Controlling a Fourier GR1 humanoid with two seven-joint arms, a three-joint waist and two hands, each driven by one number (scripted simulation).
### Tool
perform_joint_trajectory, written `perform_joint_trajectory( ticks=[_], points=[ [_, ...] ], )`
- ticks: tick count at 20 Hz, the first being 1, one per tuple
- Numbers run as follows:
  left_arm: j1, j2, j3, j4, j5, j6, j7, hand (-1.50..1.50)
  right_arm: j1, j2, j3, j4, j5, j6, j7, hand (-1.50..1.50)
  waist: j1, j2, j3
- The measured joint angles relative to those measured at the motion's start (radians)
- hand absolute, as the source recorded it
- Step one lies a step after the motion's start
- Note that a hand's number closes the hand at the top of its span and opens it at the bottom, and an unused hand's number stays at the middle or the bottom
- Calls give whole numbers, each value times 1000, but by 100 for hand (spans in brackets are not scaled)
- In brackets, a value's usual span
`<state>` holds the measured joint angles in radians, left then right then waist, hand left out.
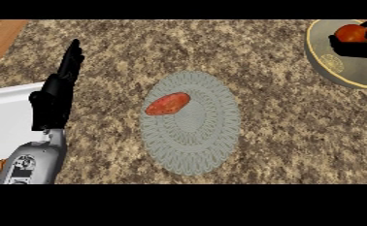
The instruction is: Pick the tomato from the placemat and place it in the bowl
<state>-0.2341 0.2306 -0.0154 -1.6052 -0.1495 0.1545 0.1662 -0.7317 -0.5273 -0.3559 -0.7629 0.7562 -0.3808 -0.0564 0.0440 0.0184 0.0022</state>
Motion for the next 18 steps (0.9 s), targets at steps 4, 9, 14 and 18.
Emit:
perform_joint_trajectory(
  ticks=[4,9,14,18],
  points=[
    [-33,1,7,17,7,-9,2,0,-51,-34,-54,182,-20,-48,-72,150,12,7,2],
    [-51,-2,2,19,7,-17,11,0,-95,-59,-118,338,-84,16,-147,-150,26,14,4],
    [-47,-5,2,25,5,-19,5,0,-124,-75,-179,421,-156,93,-269,-150,30,15,5],
    [-39,-12,-3,16,-1,-14,4,0,-132,-93,-241,458,-222,129,-366,-150,27,13,5]
  ],
)
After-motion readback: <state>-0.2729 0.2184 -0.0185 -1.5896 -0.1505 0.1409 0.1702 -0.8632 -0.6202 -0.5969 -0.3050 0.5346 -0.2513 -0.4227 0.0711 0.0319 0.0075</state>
